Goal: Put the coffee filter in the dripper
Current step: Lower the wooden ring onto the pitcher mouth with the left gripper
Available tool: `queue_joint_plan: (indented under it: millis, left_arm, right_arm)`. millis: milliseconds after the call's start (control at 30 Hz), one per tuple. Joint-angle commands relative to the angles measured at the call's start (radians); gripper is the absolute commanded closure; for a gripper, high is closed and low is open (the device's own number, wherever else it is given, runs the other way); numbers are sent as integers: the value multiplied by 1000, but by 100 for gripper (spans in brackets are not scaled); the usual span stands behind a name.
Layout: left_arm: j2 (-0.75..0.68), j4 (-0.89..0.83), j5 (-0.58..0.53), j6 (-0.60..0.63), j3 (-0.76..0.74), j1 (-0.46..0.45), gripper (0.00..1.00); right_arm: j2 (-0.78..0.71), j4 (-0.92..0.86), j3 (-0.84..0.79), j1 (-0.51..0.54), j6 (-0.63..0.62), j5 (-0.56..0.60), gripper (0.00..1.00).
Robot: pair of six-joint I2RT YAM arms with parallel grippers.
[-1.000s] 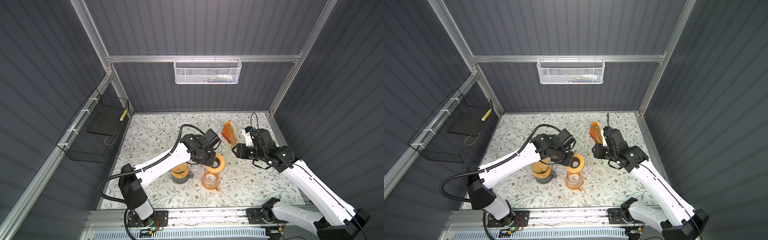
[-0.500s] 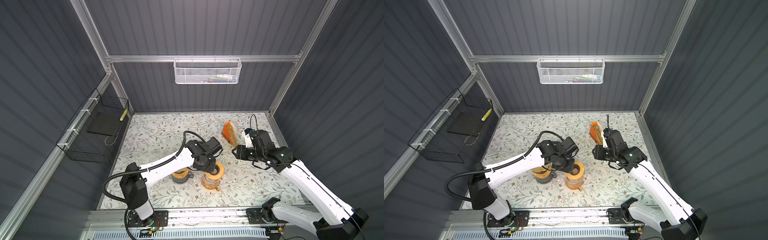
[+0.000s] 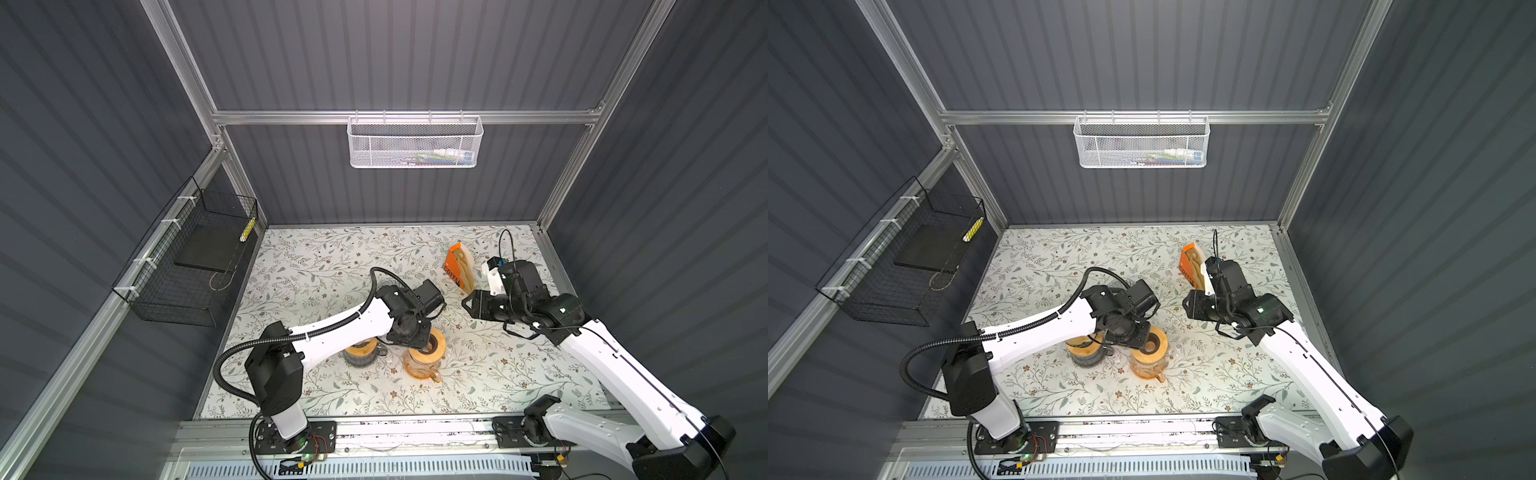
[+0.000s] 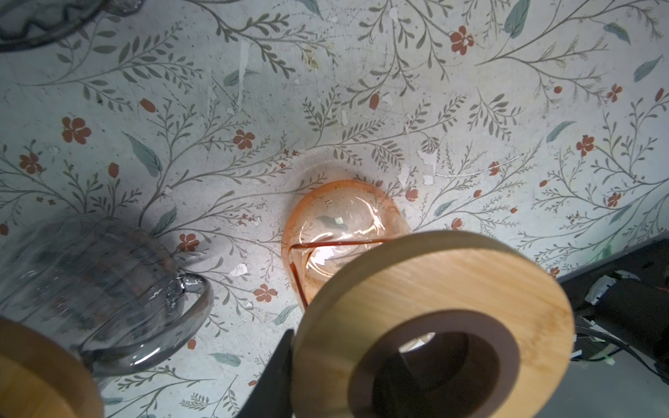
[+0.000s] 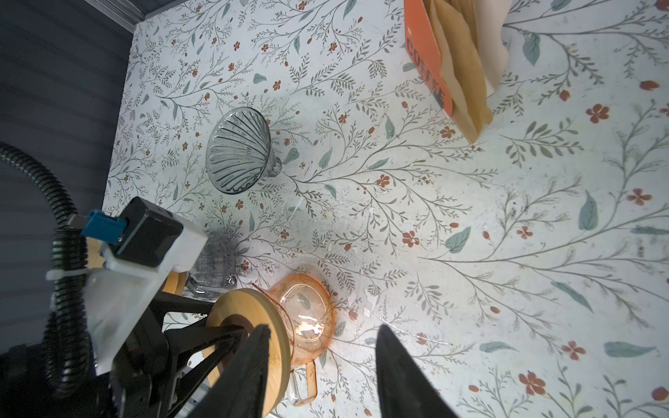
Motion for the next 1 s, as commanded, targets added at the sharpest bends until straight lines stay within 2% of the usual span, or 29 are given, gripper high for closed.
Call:
queue_joint_plan:
  millis: [0, 967]
  left_arm:
    - [18, -5, -15, -16, -4, -11, 100]
    - [72, -39, -98, -19, 19, -32, 100]
  right_arm:
    - [1, 10, -14, -4, 3, -11, 51]
    - [21, 20, -8, -6, 4, -26, 51]
